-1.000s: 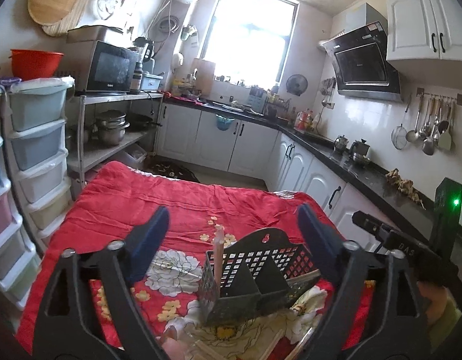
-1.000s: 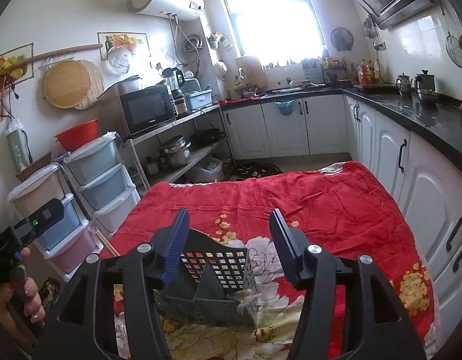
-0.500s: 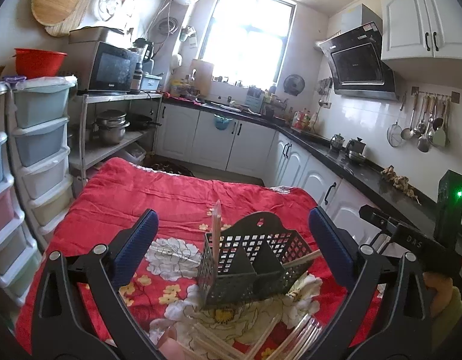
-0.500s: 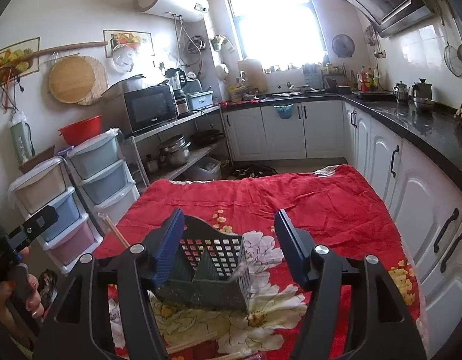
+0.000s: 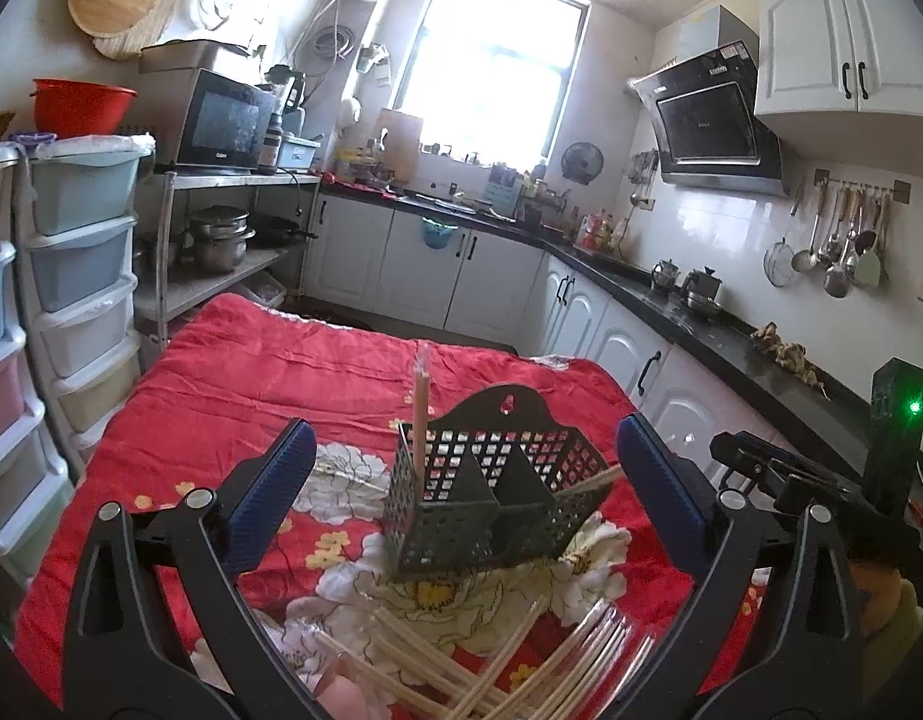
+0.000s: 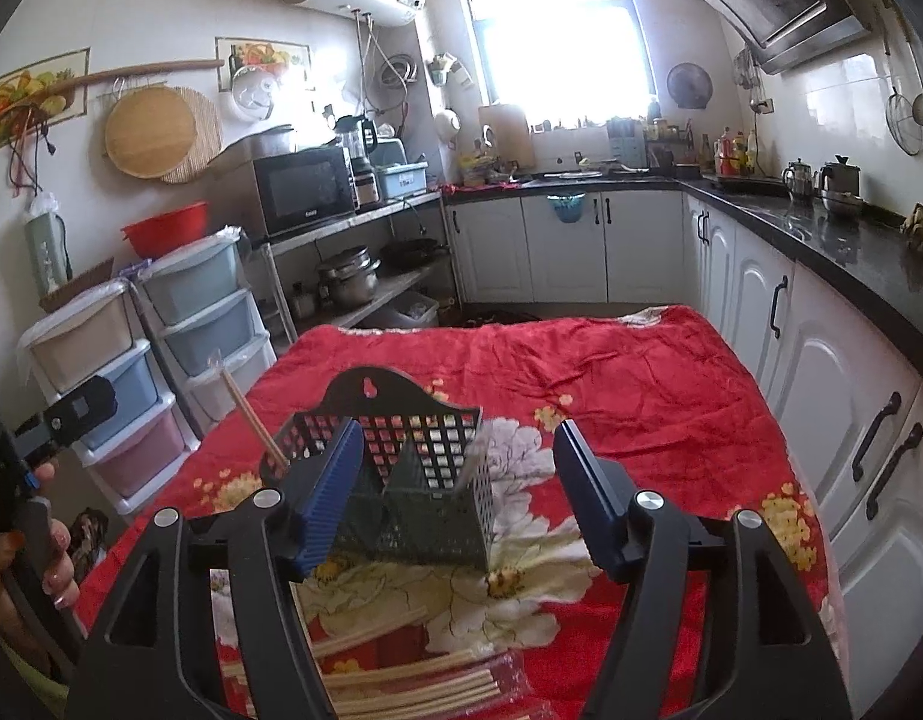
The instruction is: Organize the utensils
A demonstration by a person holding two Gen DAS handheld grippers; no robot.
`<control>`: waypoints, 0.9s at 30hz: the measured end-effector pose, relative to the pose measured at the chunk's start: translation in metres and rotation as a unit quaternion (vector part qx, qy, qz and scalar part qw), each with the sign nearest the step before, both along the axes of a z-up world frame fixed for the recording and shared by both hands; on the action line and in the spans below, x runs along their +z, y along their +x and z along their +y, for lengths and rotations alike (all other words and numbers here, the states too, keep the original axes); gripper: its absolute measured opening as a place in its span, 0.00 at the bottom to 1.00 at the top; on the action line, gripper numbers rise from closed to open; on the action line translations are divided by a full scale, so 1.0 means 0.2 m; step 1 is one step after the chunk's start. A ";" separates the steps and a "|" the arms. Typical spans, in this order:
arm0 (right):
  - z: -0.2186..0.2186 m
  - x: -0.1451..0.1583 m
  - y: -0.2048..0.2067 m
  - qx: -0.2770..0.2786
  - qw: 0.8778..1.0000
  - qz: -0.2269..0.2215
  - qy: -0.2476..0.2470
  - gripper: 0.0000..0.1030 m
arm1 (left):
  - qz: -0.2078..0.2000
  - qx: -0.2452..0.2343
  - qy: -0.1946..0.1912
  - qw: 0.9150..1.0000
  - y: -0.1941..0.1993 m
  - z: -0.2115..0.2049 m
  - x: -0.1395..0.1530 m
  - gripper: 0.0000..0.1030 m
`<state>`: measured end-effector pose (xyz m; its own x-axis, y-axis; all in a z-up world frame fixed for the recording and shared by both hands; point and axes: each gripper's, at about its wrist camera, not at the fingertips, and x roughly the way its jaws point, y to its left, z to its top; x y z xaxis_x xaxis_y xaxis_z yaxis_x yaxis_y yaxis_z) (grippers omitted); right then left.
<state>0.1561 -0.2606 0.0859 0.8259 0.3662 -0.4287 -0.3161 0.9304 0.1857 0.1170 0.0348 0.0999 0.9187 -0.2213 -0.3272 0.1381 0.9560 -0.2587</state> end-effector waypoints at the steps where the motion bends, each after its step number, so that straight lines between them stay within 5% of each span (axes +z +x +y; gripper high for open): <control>1: 0.00 -0.01 -0.01 0.002 1.000 0.002 -0.001 0.62 | 0.002 -0.002 0.001 1.000 0.00 -0.01 -0.01 0.90; 27: 0.02 -0.29 -0.12 0.022 0.997 0.063 -0.025 0.62 | 0.064 -0.034 0.023 0.997 -0.01 -0.14 -0.26 0.90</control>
